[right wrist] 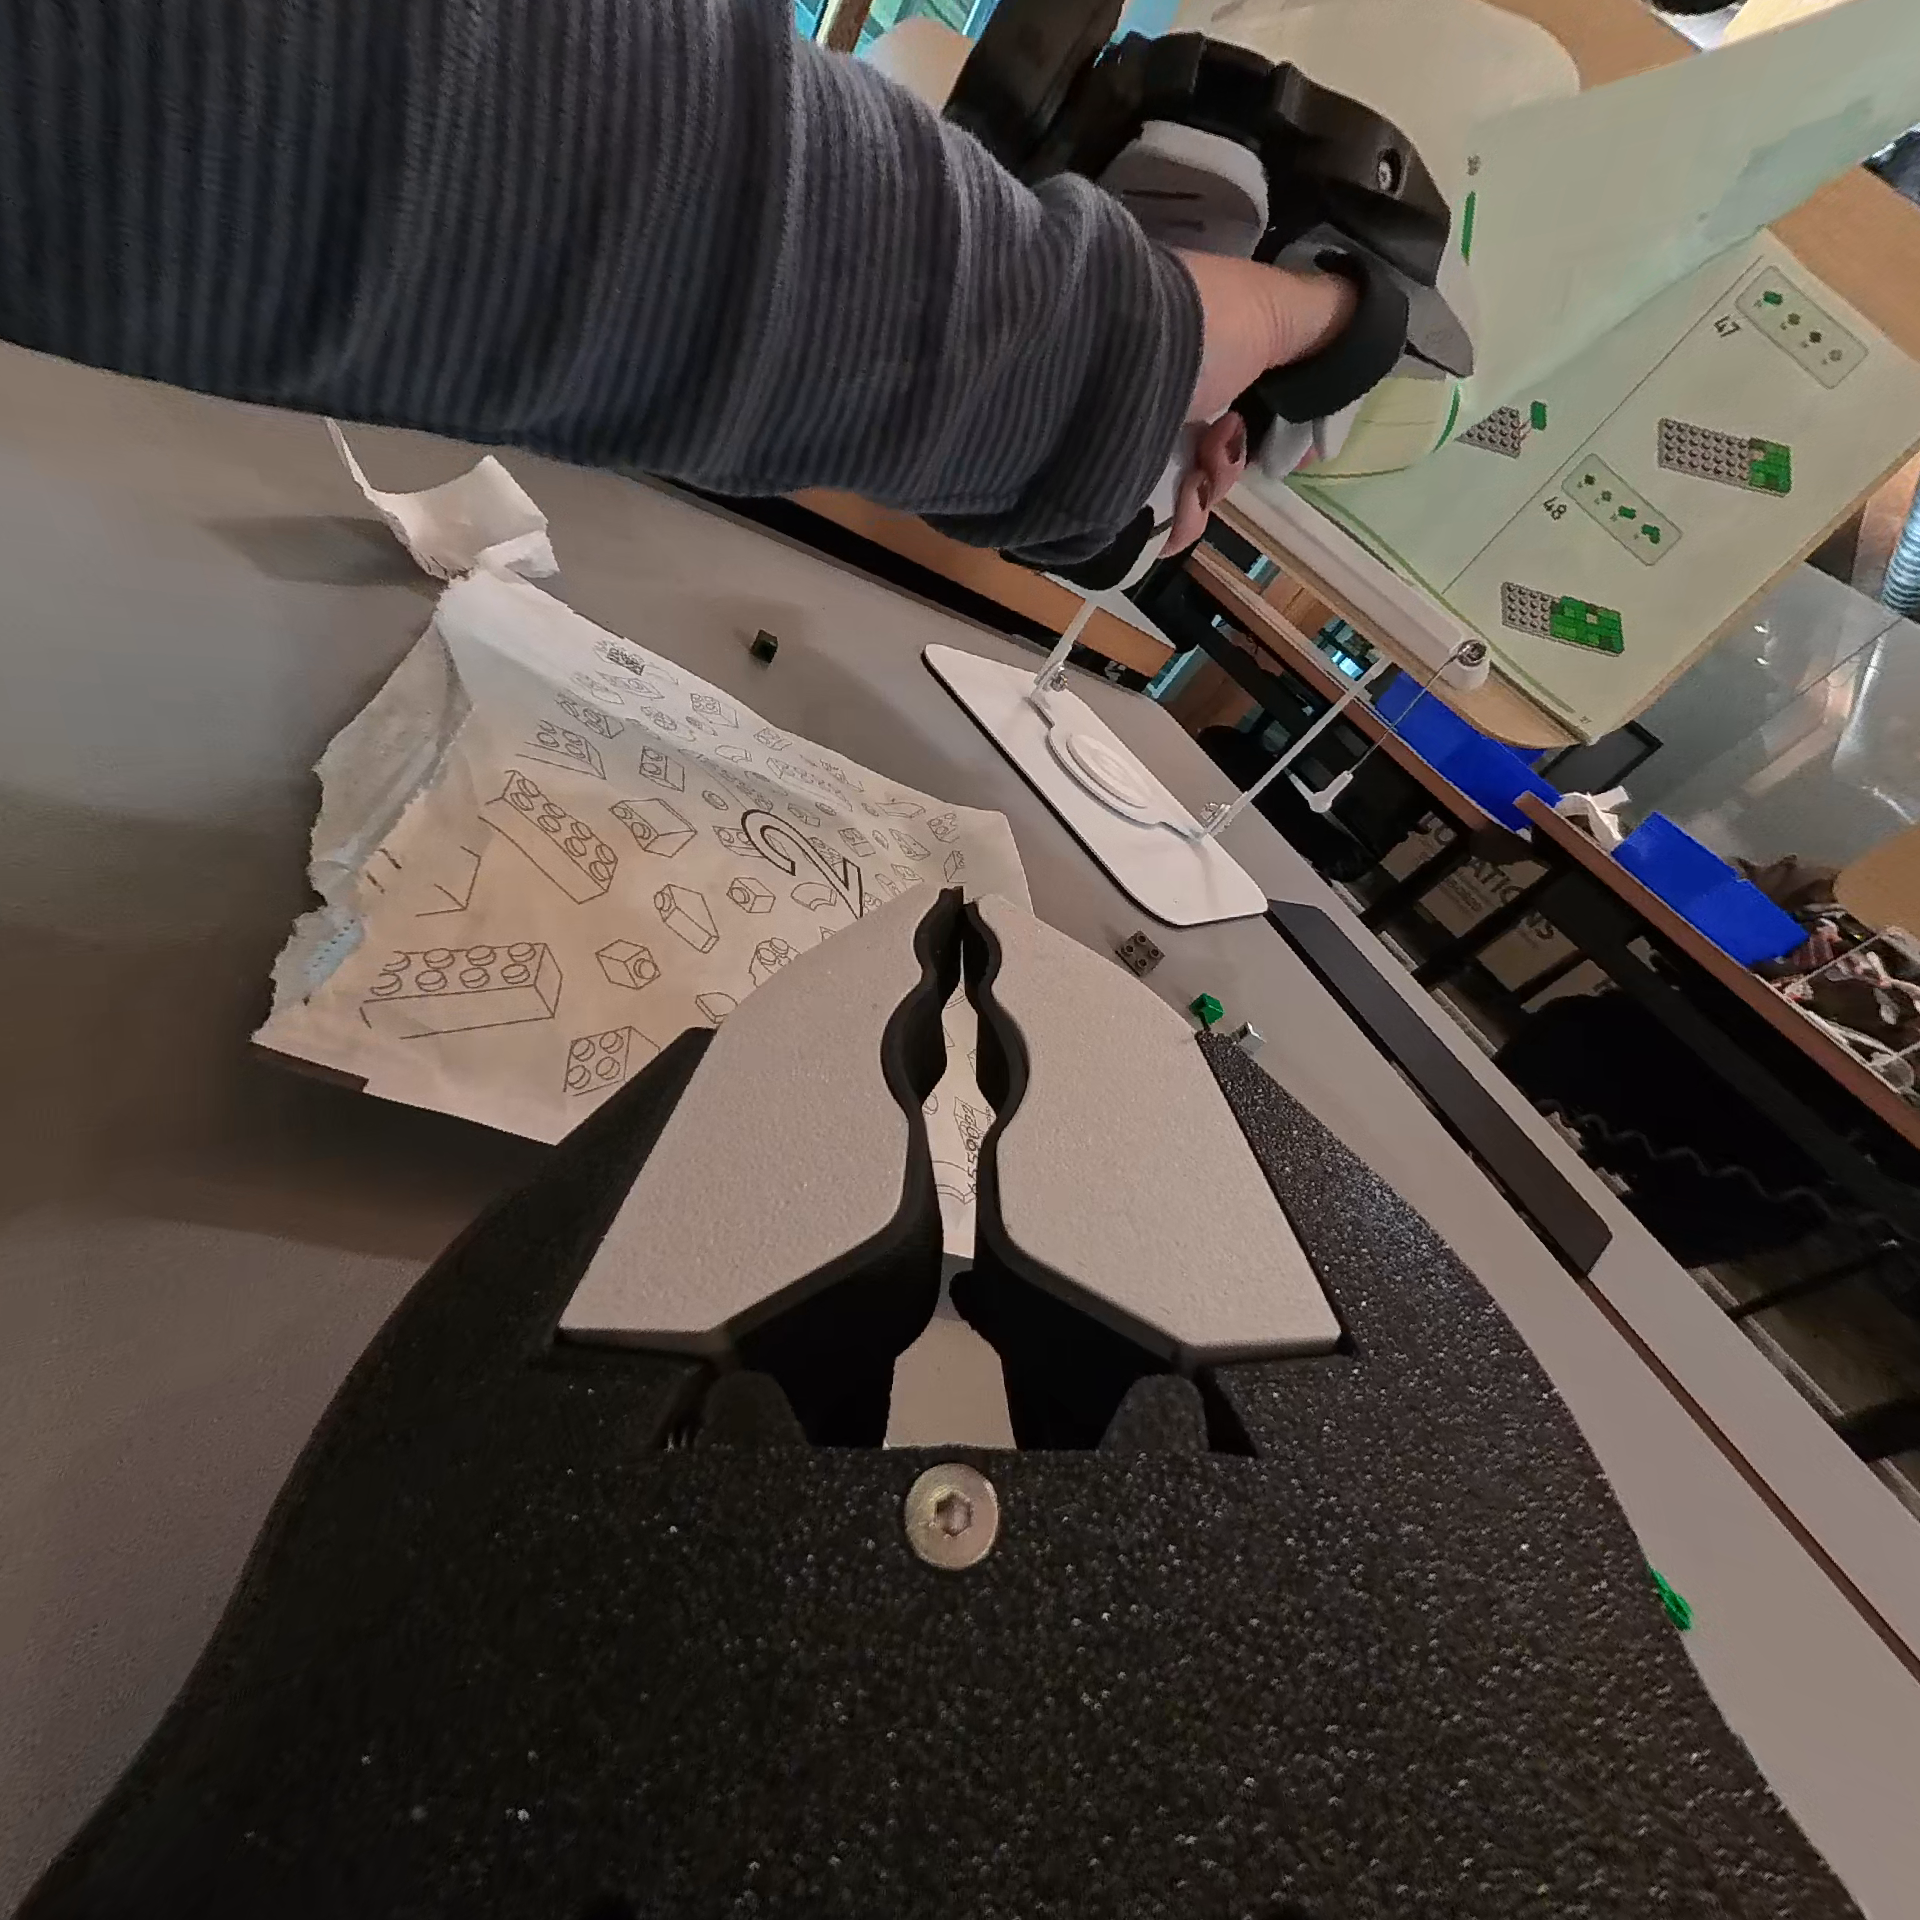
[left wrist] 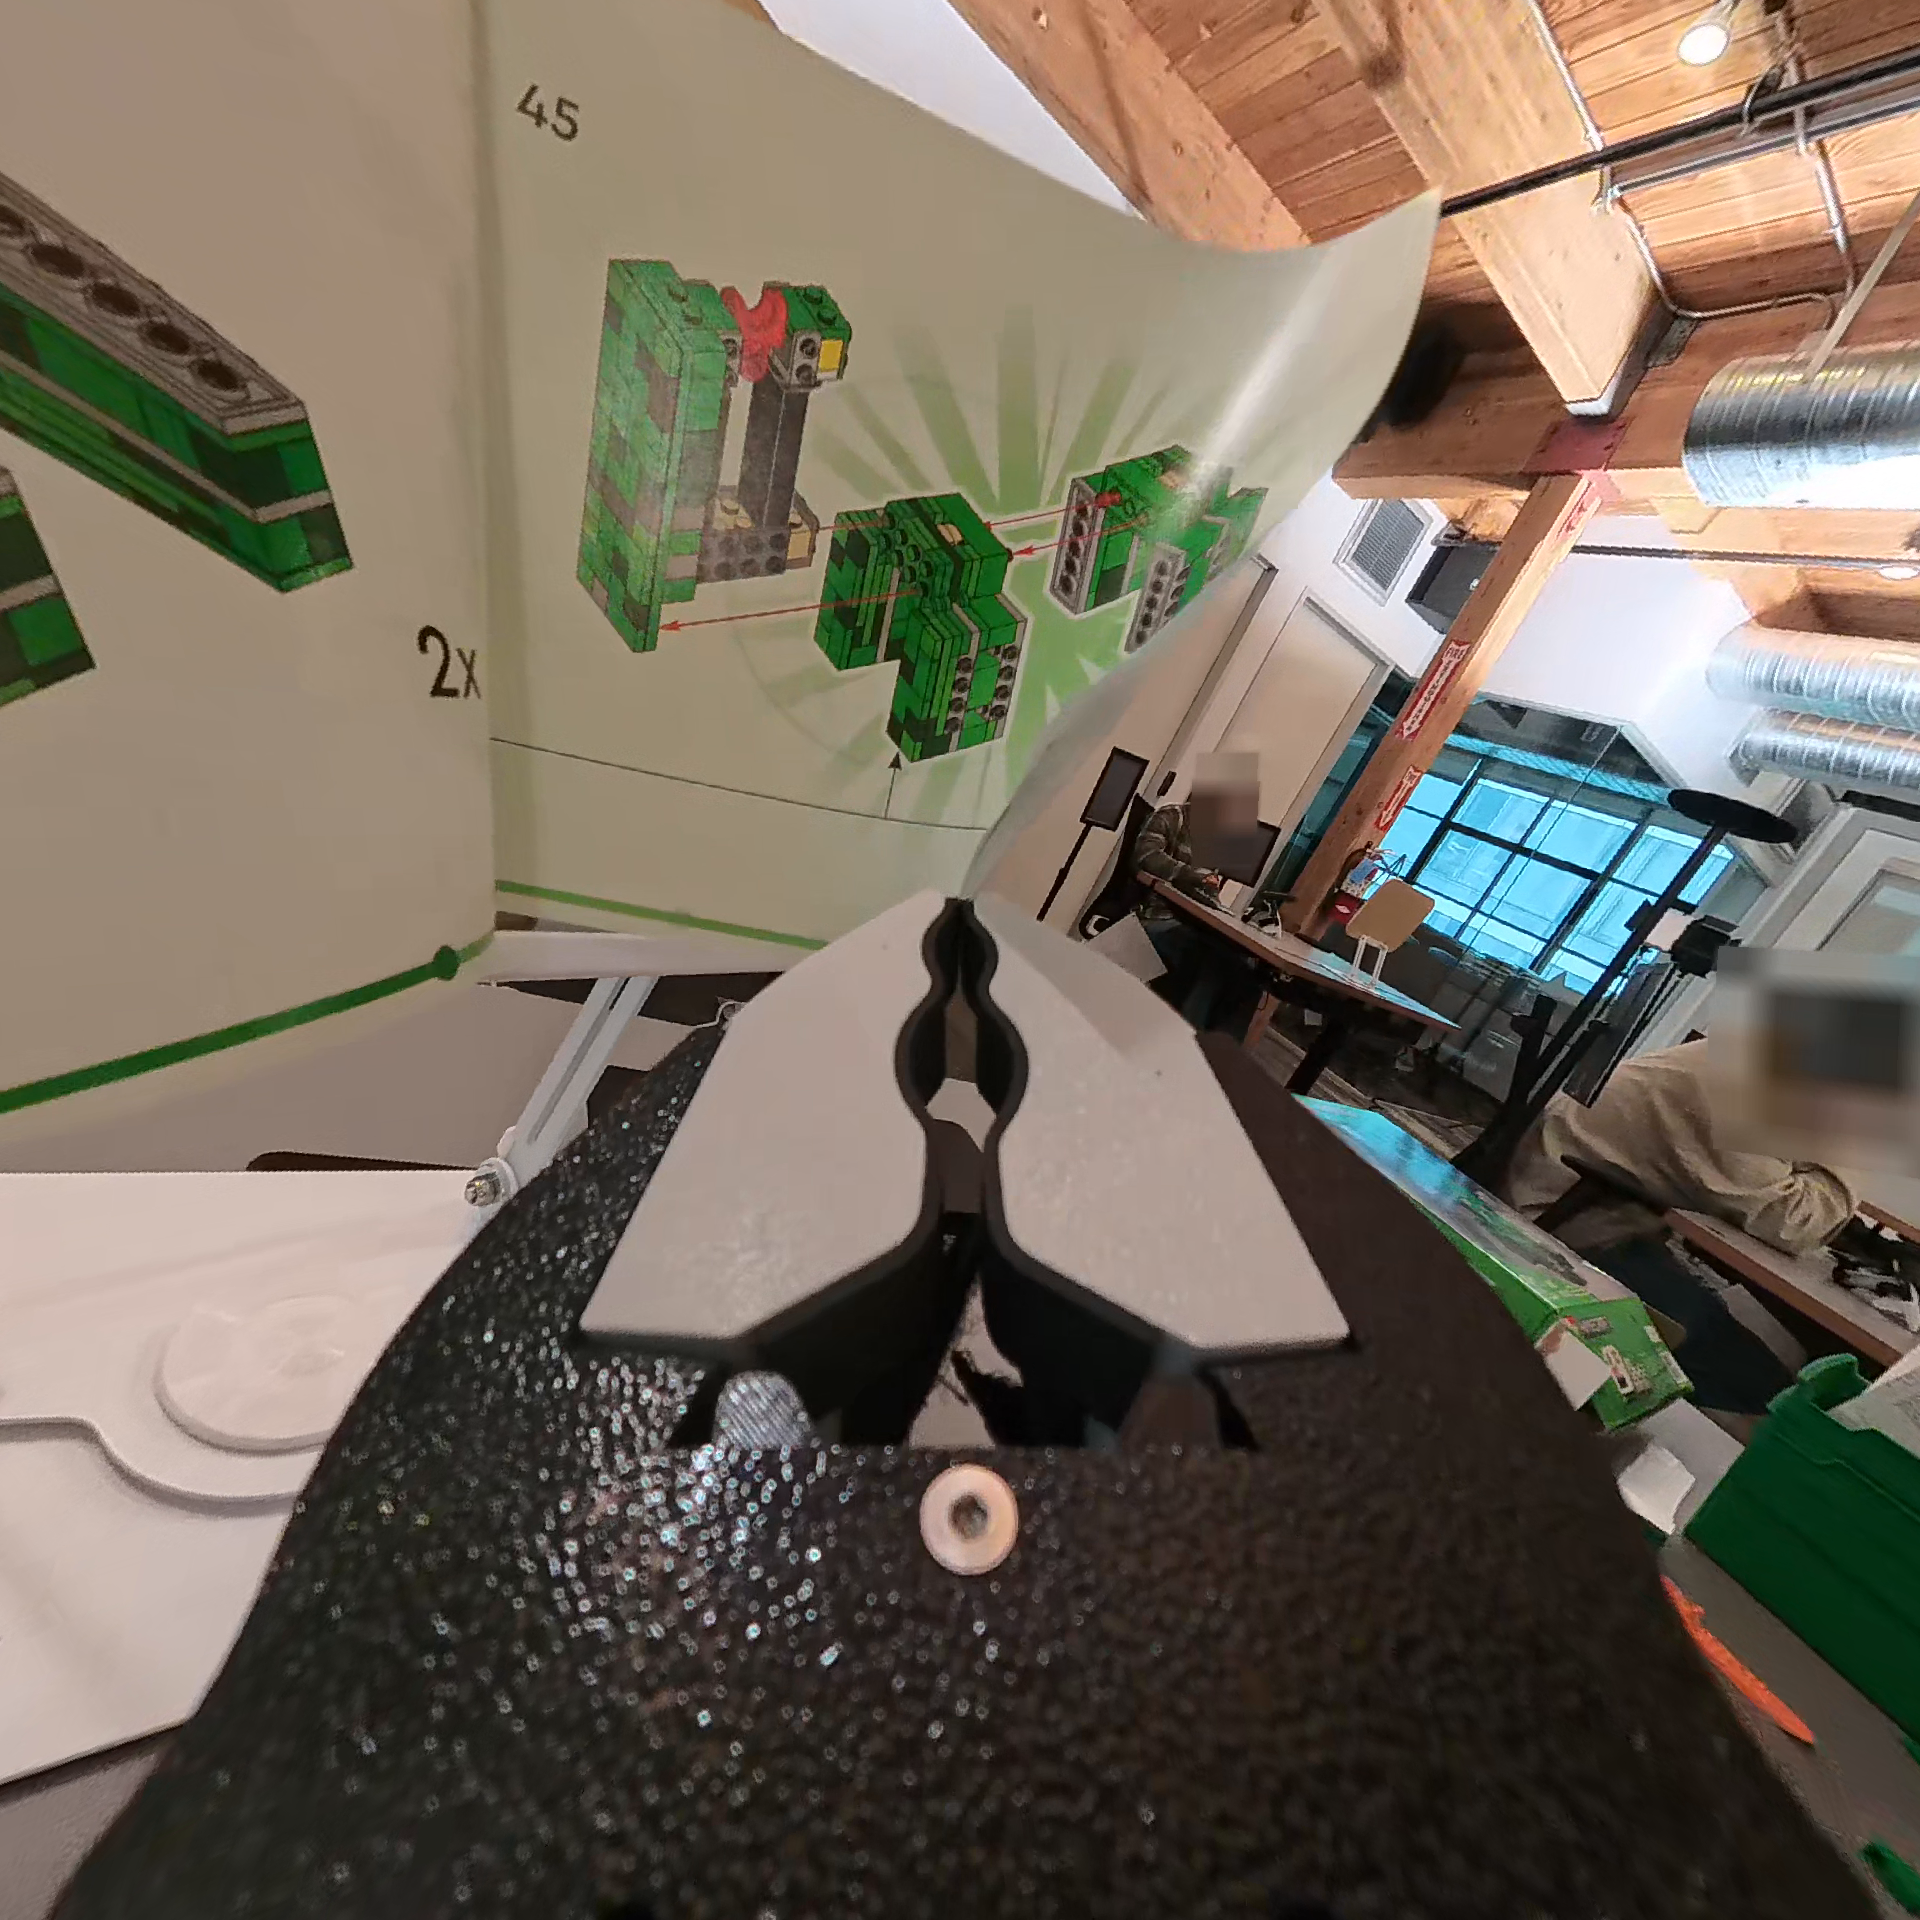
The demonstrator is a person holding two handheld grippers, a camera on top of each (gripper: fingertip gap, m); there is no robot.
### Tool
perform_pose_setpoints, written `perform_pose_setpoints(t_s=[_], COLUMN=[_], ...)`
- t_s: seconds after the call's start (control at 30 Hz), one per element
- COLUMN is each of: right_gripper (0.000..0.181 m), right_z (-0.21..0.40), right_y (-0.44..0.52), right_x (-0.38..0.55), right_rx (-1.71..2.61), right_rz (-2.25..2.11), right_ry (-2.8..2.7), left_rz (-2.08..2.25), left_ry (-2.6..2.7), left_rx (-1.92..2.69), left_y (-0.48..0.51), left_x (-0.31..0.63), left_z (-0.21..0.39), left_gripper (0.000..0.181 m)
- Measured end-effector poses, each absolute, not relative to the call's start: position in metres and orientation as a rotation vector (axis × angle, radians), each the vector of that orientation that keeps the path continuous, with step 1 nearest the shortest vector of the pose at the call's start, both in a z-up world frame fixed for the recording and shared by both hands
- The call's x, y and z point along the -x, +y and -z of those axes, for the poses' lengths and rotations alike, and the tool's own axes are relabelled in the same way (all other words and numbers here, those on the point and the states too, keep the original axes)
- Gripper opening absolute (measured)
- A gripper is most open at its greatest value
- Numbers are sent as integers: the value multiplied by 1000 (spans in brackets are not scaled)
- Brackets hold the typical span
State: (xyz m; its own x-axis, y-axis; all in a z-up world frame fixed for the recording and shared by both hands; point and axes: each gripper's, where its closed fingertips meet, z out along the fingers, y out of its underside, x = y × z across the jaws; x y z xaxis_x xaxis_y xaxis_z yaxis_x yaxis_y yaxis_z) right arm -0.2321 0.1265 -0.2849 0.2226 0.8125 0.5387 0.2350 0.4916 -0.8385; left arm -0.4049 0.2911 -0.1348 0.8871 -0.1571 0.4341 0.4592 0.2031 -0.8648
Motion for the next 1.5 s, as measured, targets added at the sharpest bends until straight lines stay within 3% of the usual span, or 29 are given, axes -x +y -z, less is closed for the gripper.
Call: perform_pose_setpoints(t_s=[0.9,1.1,1.5], right_gripper=[0,0,0], right_z=[285,284,283], right_y=[127,127,128], right_x=[232,232,231], right_rx=[1030,1030,1032], right_rz=[-521,-528,-541], right_ry=[-1325,-1322,-1313], left_rz=[427,511,228], left_ry=[-239,-130,355], left_rx=[1351,1476,1676], left_y=[304,319,244], left_x=[397,374,341], left_z=[136,144,171], left_gripper=[0,38,46])
